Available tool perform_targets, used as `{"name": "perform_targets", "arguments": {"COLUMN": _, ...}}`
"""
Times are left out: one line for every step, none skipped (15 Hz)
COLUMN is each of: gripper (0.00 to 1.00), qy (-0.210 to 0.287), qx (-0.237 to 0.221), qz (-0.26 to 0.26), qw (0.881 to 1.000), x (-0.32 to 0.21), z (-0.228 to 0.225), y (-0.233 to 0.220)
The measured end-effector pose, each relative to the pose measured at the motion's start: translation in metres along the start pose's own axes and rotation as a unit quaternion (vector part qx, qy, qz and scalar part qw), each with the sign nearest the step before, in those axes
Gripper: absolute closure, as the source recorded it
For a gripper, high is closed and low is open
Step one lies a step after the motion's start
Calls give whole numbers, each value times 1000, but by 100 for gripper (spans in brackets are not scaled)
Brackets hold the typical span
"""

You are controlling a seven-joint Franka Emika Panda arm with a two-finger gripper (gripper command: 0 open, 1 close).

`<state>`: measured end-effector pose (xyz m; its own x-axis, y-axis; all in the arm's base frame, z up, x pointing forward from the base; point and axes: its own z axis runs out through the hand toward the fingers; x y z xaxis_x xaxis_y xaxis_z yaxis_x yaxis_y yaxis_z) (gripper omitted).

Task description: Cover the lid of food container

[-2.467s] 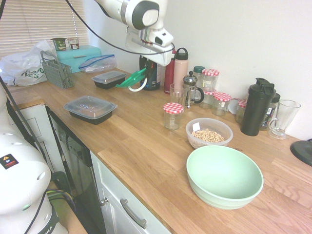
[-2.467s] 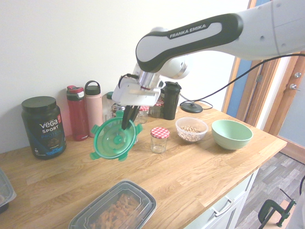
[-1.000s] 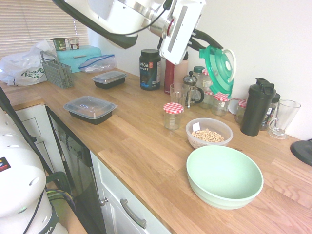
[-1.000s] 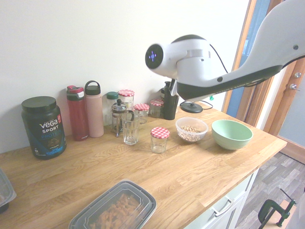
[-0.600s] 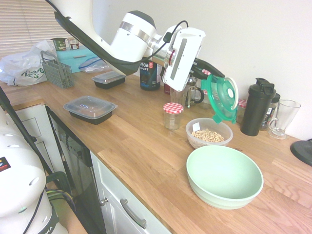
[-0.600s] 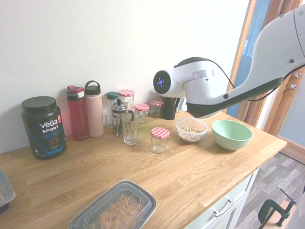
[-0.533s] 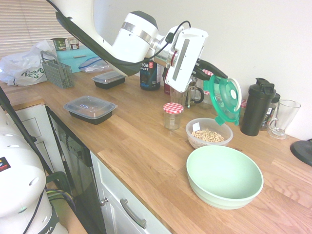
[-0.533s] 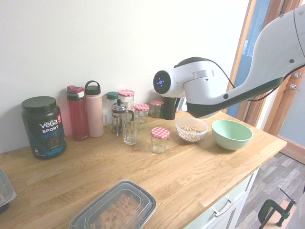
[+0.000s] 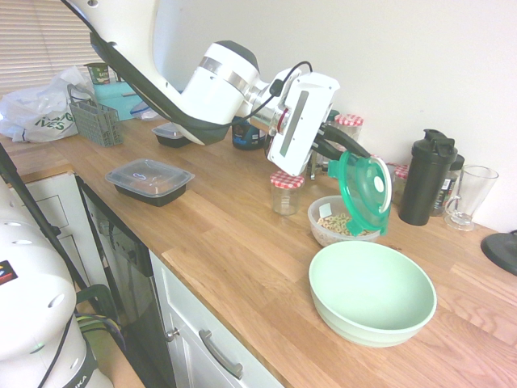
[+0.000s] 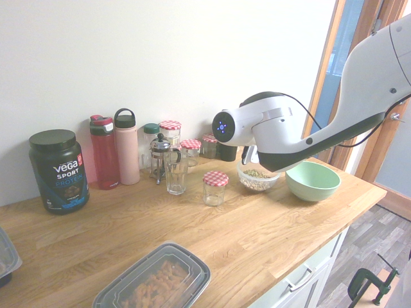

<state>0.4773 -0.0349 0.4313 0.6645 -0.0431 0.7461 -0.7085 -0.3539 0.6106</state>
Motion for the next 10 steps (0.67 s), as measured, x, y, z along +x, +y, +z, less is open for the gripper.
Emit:
{"name": "perform_targets", "arguments": {"gripper": 100, "qy": 2, "qx": -1, "qz": 1, "qw": 1000, "x": -2, "z": 2, "y": -3}}
{"name": "perform_targets", "arguments": {"gripper": 100, "qy": 2, "qx": 0, "qz": 0, "qw": 1000, "x": -4, "z": 3, "y": -6}}
{"name": "perform_targets", "arguments": {"gripper": 100, "qy": 0, "qx": 0, "qz": 0, "qw": 1000, "x": -7, "z": 5, "y": -11}}
{"name": "perform_targets", "arguments": {"gripper": 100, "qy": -1, "qx": 1, "qz": 0, "qw": 1000, "x": -8, "z": 6, "y": -15}}
{"name": "perform_targets", "arguments": {"gripper": 100, "qy": -1, "qx": 2, "qz": 0, "qw": 1000, "x": -8, "z": 6, "y": -18}}
{"name": "perform_targets", "arguments": {"gripper": 100, "qy": -1, "qx": 2, "qz": 0, "qw": 1000, "x": -6, "z": 7, "y": -20}}
{"name": "perform_targets", "arguments": {"gripper": 100, "qy": -1, "qx": 2, "qz": 1, "qw": 1000, "x": -5, "z": 7, "y": -21}}
{"name": "perform_targets", "arguments": {"gripper": 100, "qy": 0, "qx": 3, "qz": 3, "qw": 1000, "x": -2, "z": 6, "y": -21}}
{"name": "perform_targets", "arguments": {"gripper": 100, "qy": 2, "qx": 4, "qz": 6, "qw": 1000, "x": 1, "z": 5, "y": -21}}
{"name": "perform_targets", "arguments": {"gripper": 100, "qy": 3, "qx": 5, "qz": 9, "qw": 1000, "x": 4, "z": 3, "y": -21}}
